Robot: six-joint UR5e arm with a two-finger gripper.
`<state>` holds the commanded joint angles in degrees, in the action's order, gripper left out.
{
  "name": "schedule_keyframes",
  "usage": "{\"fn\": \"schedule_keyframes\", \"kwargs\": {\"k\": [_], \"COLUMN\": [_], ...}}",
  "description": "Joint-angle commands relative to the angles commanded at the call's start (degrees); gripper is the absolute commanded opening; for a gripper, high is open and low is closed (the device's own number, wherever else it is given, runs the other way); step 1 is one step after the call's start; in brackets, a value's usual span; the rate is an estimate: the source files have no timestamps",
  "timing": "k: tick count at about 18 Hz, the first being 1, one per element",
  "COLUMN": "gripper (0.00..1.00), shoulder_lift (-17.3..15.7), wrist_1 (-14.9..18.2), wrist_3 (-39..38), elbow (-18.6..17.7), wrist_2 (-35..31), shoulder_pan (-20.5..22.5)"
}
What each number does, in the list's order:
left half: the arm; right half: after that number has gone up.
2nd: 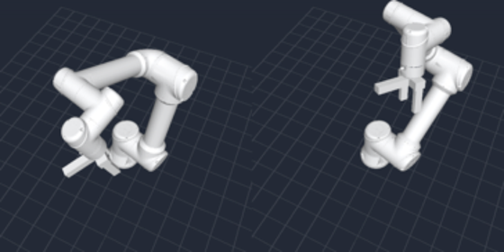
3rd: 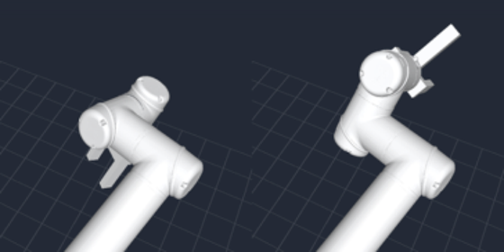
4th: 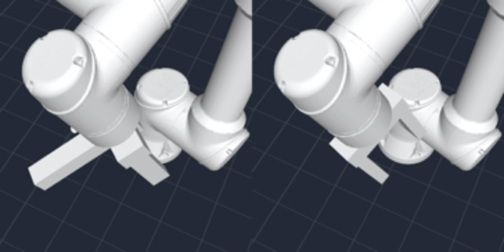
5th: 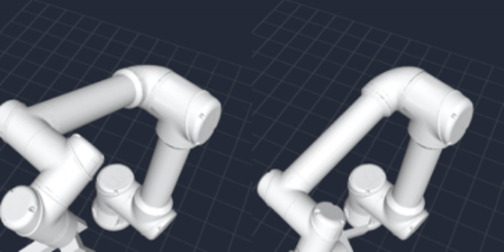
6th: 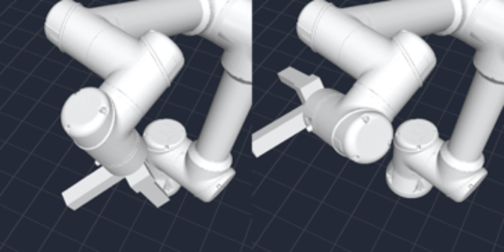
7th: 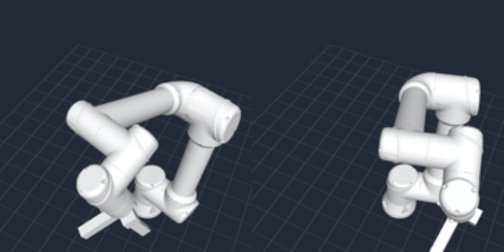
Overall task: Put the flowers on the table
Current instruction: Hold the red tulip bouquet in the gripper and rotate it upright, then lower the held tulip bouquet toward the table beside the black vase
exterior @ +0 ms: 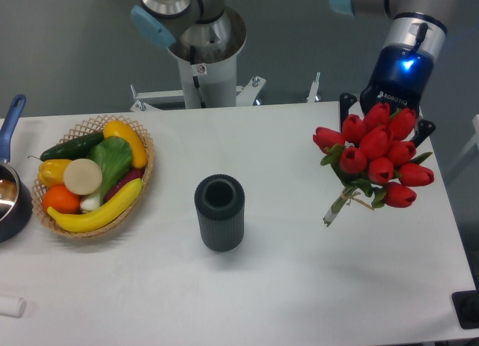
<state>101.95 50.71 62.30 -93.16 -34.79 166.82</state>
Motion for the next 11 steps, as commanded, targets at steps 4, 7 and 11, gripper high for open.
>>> {"fn": "schedule_keyframes", "kwargs": {"k": [4, 7, 11], "gripper": [0.44, 0.43, 0.38], "shoulder_lift": [0.1, 0.3, 0.2], "wrist_1": [0.0, 0.0, 0.2], "wrist_3": [3.6, 6.2, 9.8], "elbow": [-1.1, -1.9, -4.0], "wrist_2": [-4.8, -8.5, -13.0], "shoulder_pan": [-1.8, -1.9, -1.9]}}
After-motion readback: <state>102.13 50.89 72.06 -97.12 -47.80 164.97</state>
